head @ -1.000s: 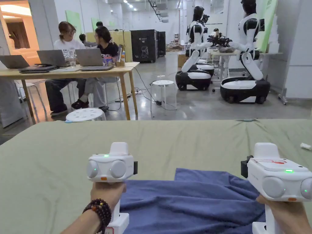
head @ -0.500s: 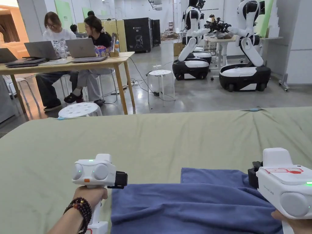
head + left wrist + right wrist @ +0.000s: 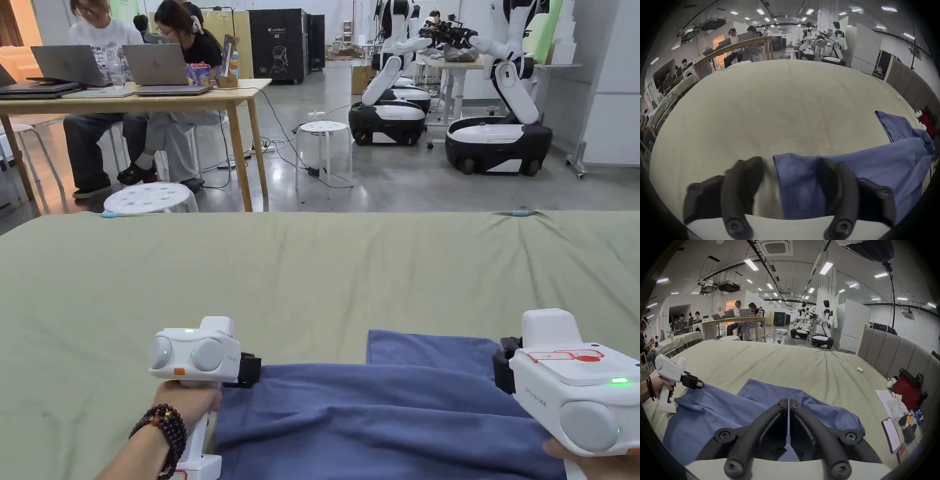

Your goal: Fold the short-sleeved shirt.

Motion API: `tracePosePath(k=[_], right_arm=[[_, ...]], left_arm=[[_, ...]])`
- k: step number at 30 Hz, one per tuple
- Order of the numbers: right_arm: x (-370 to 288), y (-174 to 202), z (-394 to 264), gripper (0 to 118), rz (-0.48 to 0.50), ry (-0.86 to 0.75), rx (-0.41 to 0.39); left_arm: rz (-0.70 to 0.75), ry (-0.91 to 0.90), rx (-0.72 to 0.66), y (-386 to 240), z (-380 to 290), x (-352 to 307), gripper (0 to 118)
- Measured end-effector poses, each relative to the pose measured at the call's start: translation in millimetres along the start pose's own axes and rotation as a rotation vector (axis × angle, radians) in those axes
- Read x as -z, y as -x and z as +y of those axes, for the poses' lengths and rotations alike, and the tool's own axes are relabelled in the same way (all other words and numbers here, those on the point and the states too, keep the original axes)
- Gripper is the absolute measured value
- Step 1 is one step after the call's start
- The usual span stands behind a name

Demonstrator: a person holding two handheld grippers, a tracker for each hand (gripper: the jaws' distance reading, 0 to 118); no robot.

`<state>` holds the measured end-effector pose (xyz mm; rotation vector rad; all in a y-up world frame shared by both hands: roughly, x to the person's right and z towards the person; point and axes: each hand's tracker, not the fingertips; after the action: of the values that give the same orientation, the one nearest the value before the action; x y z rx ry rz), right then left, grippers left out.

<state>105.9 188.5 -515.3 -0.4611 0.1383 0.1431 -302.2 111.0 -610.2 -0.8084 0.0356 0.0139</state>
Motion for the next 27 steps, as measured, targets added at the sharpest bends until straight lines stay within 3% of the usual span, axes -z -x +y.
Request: tracePosePath(k=[1,3,6,9,15,16,17,18,19,20,22,24,27], right_arm=[[-3,1,1,3,-0.004,0.002,-0.001],[-4,0,1,3,-0.011,0.004,0.006],[-7,-2,2,3,-0.021,0.006,0.021],[-10,-12,3,3,-0.032,0.017,0.022],[-12,-72,1,3,-0.146,0.069,0.071],[-15,-86,0,9,-0.162,0.071,0.076],[-15,-102,-3,25,-0.165,0.082,0.086],[-16,-114,-6,54,-0.162,0.098,0.103],[-16,-129,-10,95,-0.149,0.137,0.135],[-16,-141,-15,116,-0.132,0.162,0.172],[-31,-156,-21,115,-0.109,0.172,0.21],[-30,-166,-28,107,-0.105,0.212,0.198],[-26,-173,-41,106,-0.121,0.256,0.175]], left_arm=[[-0.002,-0.005,0.009,-3,0,-4,1],[-0.06,-0.008,0.025,-7,-1,-10,0],[-0.012,0.014,0.094,-19,-5,-16,1],[-0.029,0.006,0.053,-17,-1,-28,1],[-0.047,-0.039,0.055,-25,3,-61,1],[-0.056,-0.05,0.052,-27,3,-65,1],[-0.067,-0.058,0.048,-30,3,-69,1],[-0.07,-0.063,0.043,-32,4,-72,1],[-0.074,-0.068,0.04,-39,2,-78,1],[-0.075,-0.069,0.041,-45,2,-81,1],[-0.071,-0.068,0.045,-53,2,-83,1],[-0.069,-0.079,0.04,-62,2,-89,1],[-0.079,-0.083,0.018,-67,3,-92,1]])
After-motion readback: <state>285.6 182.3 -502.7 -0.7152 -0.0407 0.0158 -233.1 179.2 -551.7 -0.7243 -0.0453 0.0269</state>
